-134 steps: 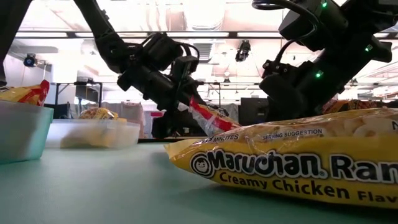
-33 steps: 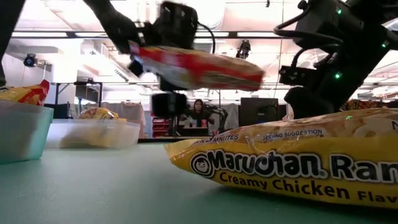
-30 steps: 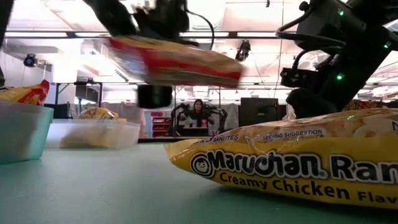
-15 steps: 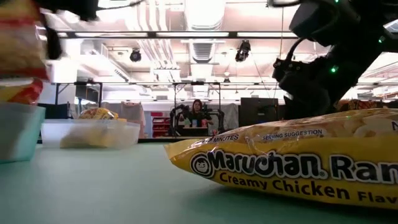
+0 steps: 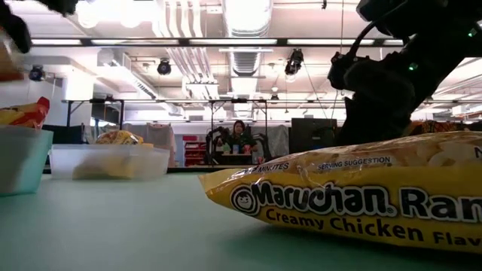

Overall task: Sort Maruchan noodles
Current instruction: Put the red noodle pack into the green bin

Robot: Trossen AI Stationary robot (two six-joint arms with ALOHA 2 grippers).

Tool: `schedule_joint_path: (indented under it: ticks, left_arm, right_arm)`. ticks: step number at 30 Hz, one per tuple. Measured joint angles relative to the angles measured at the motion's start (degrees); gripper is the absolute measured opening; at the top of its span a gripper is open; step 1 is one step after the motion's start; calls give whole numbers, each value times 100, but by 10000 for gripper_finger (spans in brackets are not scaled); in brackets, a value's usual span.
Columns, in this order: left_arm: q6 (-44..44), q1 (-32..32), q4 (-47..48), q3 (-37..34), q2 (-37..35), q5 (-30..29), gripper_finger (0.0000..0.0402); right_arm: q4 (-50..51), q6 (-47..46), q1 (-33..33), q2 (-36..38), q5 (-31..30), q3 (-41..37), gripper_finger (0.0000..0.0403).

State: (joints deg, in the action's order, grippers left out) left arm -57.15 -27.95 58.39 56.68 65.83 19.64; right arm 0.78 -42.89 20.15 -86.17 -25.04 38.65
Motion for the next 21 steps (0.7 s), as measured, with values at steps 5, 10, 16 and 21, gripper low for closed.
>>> schedule_joint_path:
  ticks: [5,10,16,21]
  left_arm:
    - [-496,-124,613,-3,-302,-16,84]
    - [-1110,-219,690,-15,-372,-147,84]
    - [-1138,-227,662,-17,-57,-76,84]
    - [-1082,-231,1090,-19,176,269,84]
  right_arm:
    - [3,-14,83,0,2,0,132]
    - [4,-69,98,0,2,0,132]
    - [-72,-54,96,0,737,61,132]
    - [-136,8,138,2,1716,277,132]
